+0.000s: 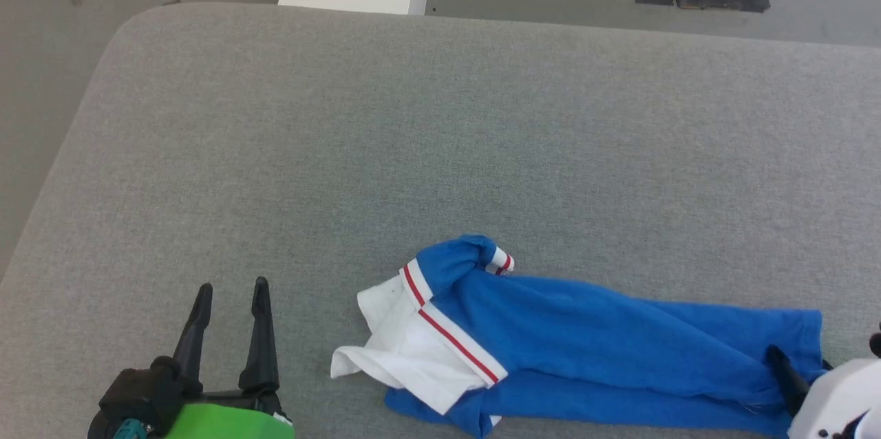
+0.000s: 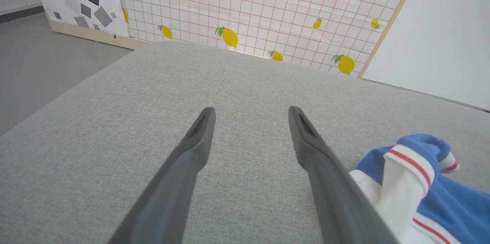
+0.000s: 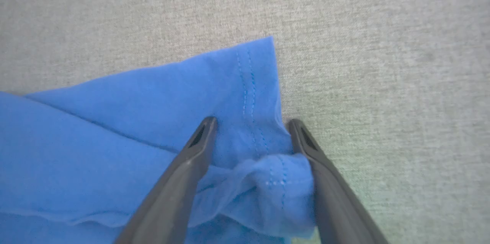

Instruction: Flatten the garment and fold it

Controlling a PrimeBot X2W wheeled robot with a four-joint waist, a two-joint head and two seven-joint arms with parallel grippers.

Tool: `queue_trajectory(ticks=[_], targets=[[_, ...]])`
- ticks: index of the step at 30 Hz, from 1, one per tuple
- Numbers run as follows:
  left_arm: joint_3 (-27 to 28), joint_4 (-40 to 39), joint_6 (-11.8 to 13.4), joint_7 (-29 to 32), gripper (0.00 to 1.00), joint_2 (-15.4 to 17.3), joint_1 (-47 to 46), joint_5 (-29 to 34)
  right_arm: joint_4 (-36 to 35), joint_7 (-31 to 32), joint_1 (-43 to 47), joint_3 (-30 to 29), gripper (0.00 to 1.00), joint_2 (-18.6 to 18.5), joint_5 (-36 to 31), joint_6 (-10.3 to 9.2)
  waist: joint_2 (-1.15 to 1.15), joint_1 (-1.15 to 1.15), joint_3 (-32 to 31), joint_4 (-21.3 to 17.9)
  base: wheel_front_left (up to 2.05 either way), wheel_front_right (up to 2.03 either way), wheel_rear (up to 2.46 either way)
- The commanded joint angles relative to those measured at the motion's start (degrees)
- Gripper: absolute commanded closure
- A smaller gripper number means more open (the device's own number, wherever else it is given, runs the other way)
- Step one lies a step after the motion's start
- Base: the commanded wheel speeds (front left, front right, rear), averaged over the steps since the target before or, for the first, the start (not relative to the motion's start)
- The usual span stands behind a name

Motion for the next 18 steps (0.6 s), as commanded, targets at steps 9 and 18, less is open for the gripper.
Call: queue_trajectory(ticks=[9, 18], targets=[[0.6, 0.9, -1.1, -0.3, 0.0, -0.6, -0.7, 1.6, 3.4, -1.9, -2.9, 2.1, 1.0, -0.7, 0.6, -0.05, 0.0, 0.0, 0.4, -0.9, 0.0, 0.0, 0.0], [0.8, 2.0, -1.8, -0.3, 0.0, -1.6, -0.7, 2.1, 3.2, -3.2, -5.3, -2.2, 1.0, -4.0, -1.0, -0.05, 0.0, 0.0, -0.7, -1.8, 0.0, 0.0, 0.0]])
